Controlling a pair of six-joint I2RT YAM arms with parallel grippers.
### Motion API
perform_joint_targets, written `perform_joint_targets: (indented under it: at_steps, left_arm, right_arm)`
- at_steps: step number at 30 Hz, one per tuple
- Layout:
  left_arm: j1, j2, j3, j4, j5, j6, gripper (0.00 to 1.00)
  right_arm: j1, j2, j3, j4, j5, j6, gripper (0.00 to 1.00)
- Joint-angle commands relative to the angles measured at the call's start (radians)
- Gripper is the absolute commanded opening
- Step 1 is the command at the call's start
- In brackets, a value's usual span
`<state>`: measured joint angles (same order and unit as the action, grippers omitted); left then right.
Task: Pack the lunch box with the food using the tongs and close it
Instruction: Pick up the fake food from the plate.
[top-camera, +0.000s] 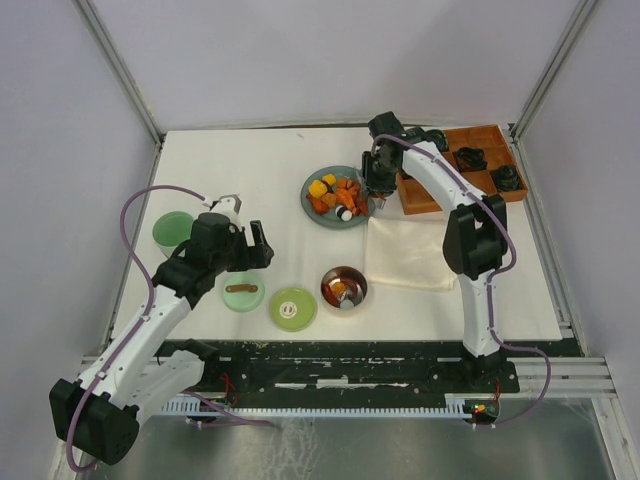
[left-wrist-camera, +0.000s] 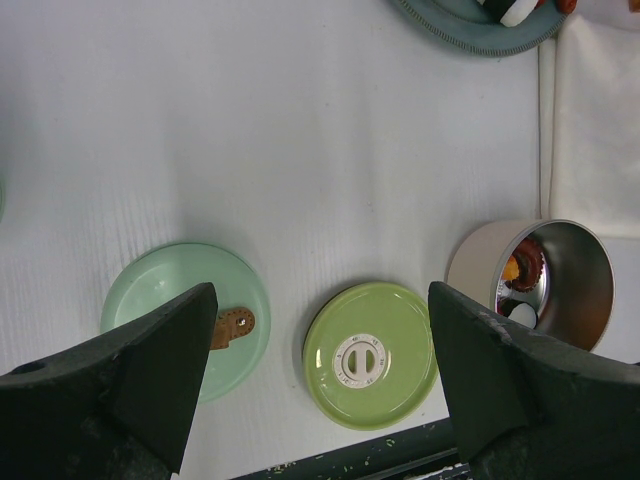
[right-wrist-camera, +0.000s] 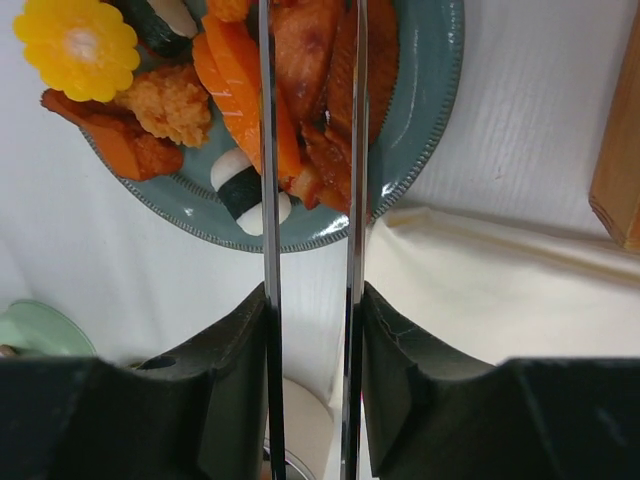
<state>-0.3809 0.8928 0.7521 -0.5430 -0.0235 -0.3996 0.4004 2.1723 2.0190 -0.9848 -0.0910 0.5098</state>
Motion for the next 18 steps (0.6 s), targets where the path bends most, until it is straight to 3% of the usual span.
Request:
perform_joint_targets:
  at_steps: [1, 9, 18]
  left_arm:
    - [0.003, -0.006, 0.006, 0.044, -0.003, -0.013, 0.92]
    - [0.004, -0.006, 0.006, 0.043, -0.004, -0.013, 0.92]
    - [0.004, -0.005, 0.007, 0.044, -0.003, -0.013, 0.92]
  right_arm:
    - [-0.008, 0.019, 0.079, 0.033, -0.067, 0.025, 0.43]
    - [-0.012, 0.037, 0.072, 0.039, -0.120, 0.038, 0.42]
    - [-0.014, -0.019, 0.039, 0.066, -0.097, 0.039, 0.25]
